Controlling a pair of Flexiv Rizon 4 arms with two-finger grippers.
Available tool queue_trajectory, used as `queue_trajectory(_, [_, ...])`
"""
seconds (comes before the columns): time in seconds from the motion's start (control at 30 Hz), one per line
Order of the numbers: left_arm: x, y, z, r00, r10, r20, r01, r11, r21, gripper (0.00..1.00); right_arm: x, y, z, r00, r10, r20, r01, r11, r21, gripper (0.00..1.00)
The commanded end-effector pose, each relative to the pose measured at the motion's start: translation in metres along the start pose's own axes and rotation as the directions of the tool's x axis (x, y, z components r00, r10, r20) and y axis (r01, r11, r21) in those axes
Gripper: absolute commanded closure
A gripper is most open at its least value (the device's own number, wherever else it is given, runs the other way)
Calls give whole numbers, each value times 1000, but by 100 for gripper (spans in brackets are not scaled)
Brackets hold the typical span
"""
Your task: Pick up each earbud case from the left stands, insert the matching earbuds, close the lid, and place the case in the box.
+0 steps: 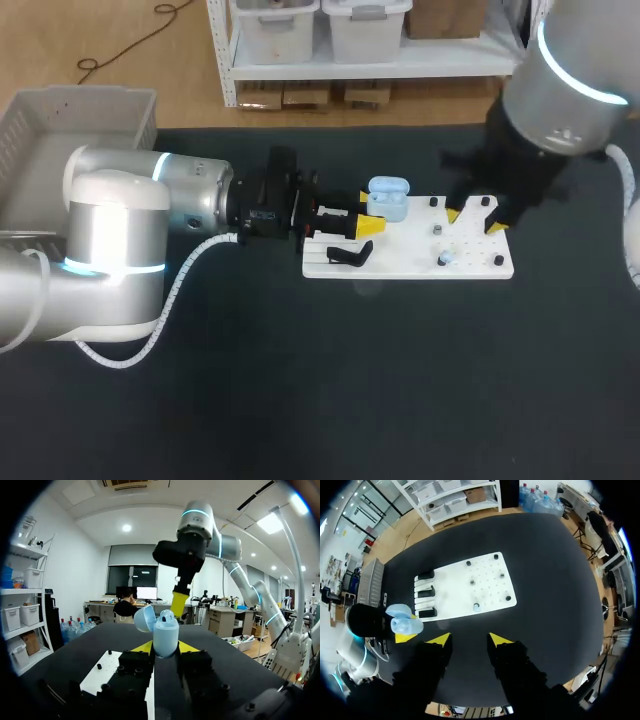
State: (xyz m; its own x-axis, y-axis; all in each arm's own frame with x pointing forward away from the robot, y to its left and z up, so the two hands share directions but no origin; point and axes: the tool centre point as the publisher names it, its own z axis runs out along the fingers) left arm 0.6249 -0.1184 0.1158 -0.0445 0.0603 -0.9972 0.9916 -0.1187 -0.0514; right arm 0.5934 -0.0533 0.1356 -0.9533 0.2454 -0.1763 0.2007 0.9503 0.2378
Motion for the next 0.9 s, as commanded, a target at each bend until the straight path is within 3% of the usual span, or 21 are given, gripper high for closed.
queue_trajectory(0.03, [1, 0, 0, 1000, 3, 2, -3, 1000, -1, 100, -10, -2, 20, 999, -14, -41, 13, 1000, -29, 56])
queue_trajectory(0.43, [1, 0, 0, 1000, 3, 2, -3, 1000, -1, 100, -23, -14, 58, 995, -38, -87, 39, 999, 9, 58])
queue_trajectory(0.9, [2, -4, -3, 1000, 8, 1, -8, 1000, 4, 100, -27, -21, 68, 995, 7, -100, -7, 1000, 2, 57])
